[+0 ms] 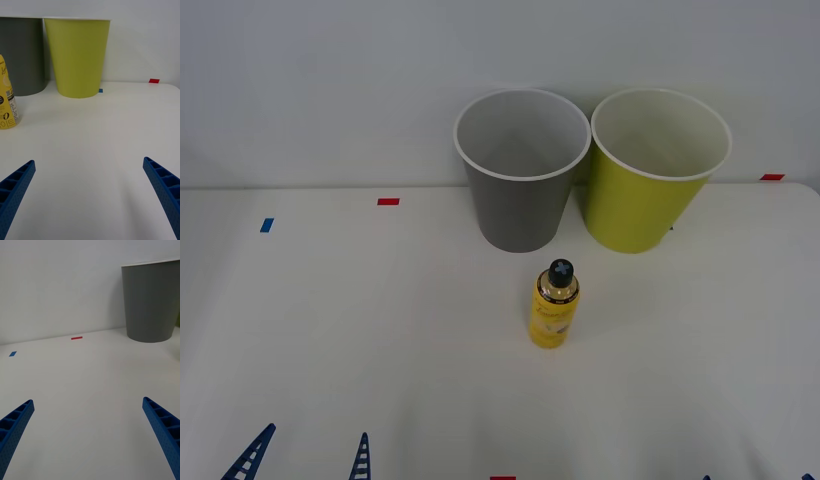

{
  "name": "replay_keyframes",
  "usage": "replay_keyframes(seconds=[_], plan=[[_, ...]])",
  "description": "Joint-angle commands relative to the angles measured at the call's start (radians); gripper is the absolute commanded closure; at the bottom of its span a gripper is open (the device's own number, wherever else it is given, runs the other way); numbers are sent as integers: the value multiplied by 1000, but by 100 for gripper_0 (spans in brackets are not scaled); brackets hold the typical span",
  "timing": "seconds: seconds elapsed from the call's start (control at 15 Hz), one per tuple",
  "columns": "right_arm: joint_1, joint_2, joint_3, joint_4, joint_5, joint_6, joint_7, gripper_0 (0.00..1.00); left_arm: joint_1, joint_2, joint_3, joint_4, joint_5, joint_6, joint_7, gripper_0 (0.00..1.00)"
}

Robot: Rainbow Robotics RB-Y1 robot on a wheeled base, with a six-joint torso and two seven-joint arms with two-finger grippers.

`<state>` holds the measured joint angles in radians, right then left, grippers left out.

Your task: Put cans in the gray bin and PET bottles in the light green bin.

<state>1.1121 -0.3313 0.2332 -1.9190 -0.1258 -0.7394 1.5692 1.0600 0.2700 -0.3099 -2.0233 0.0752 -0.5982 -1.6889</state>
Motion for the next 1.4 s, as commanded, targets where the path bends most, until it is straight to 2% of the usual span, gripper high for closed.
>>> replay_keyframes(seconds=[0.07, 0.4, 0.47, 0.8, 1.13, 1.4], plan=[[0, 0, 0, 0, 0, 0, 0, 0, 0, 0, 0, 0, 0, 0, 0, 0], [0, 0, 0, 0, 0, 0, 0, 0, 0, 0, 0, 0, 0, 0, 0, 0], [-25, 14, 5, 49, 2, 25, 0, 0, 0, 0, 0, 0, 0, 0, 0, 0], [-35, 11, 20, 49, 28, -11, 17, 0, 0, 0, 0, 0, 0, 0, 0, 0], [-66, -35, 67, 49, 48, -48, 28, 0, 0, 0, 0, 0, 0, 0, 0, 0], [-155, -64, 135, 49, 31, -40, 28, 0, 0, 0, 0, 0, 0, 0, 0, 0]])
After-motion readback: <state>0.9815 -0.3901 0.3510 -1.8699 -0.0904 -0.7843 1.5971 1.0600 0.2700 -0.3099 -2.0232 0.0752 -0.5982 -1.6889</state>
